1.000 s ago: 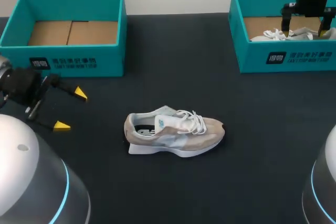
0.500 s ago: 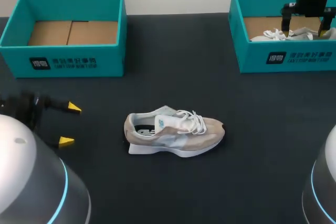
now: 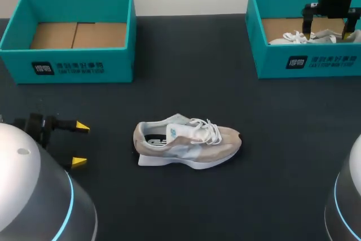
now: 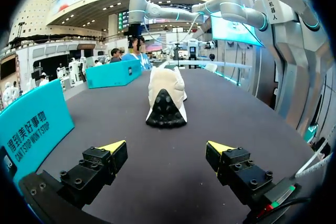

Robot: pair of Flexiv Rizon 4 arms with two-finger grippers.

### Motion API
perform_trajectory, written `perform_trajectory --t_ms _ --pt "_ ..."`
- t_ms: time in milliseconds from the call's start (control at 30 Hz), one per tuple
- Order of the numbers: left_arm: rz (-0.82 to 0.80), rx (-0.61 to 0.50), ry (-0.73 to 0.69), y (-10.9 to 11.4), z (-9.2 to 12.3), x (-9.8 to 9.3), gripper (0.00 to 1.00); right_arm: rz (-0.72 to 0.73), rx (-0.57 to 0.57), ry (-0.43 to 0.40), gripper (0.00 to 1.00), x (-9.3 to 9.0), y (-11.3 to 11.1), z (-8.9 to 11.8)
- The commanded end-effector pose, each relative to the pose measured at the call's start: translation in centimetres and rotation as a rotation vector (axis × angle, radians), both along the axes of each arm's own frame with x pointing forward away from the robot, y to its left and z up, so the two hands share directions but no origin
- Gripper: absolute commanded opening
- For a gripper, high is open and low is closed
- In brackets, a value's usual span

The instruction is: Take the shoe out of the shoebox, open the shoe tongue, remove and reinsert the insole, then place the shoe into the shoebox

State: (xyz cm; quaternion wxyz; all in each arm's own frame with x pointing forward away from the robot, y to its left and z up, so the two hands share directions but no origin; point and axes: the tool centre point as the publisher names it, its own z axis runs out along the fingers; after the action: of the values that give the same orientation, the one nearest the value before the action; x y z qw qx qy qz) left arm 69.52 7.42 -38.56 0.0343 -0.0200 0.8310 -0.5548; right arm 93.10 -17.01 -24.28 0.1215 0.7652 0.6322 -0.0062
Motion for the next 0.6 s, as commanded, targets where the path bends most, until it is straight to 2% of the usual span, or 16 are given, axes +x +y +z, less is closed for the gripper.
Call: perform_trajectory --t_ms 33,500,600 --pt "-0.002 -0.005 -0.001 0.1 -0.3 0.1 1.0 0.0 0.001 -0.003 1.0 -0.1 0.0 -0.1" --pt "-0.002 -0.005 -0.001 0.1 -0.3 0.1 1.0 0.0 0.001 -0.003 1.0 -0.1 0.0 -0.1" --pt "-0.011 0.003 0.0 -1.4 -0.5 -0.3 1.0 0.0 0.001 -0.003 1.0 -0.1 0.0 -0.1"
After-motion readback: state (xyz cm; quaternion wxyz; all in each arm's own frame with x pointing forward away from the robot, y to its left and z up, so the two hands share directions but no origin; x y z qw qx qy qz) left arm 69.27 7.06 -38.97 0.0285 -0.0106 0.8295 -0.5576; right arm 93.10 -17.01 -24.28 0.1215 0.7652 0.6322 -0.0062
